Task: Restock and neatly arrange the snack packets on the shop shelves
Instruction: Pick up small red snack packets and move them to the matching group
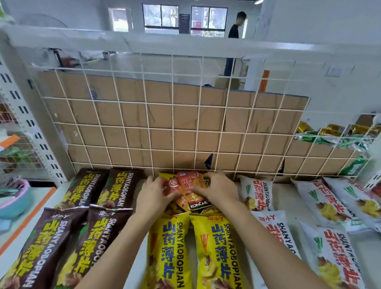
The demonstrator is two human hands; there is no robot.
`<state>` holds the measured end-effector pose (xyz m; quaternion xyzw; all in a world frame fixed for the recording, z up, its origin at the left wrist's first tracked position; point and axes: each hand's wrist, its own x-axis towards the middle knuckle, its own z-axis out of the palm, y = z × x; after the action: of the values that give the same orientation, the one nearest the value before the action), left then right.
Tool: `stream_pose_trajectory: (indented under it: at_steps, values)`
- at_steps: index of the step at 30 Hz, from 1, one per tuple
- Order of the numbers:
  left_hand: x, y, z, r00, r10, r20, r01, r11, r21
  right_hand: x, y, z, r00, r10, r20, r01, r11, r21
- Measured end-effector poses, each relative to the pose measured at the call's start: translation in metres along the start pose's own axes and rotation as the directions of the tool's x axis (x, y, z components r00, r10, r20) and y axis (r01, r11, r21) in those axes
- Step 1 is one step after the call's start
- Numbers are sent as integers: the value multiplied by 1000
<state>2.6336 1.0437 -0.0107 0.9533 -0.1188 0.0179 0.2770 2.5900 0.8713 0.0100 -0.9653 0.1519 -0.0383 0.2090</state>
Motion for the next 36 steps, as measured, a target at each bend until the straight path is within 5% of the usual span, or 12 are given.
stream_pose_trajectory:
  at_steps: [12, 19, 30, 36]
  values:
    - [9, 6, -9, 969, -215, 118, 240, 933, -269, 9, -8, 1, 991, 112, 67, -128, 938, 322]
    - [8, 6, -12, 989, -143, 36, 145, 898, -415, 1, -7, 1, 997, 75, -12, -58, 856, 513]
    - [-15, 33, -51, 977, -160, -143, -41, 515, -856, -34, 19, -44, 985, 52, -163, 96, 621, 778]
    - [-46, 42, -55, 997, -62, -49, -14, 464, -886, -69, 49, -68, 974, 6, -226, 161, 683, 713]
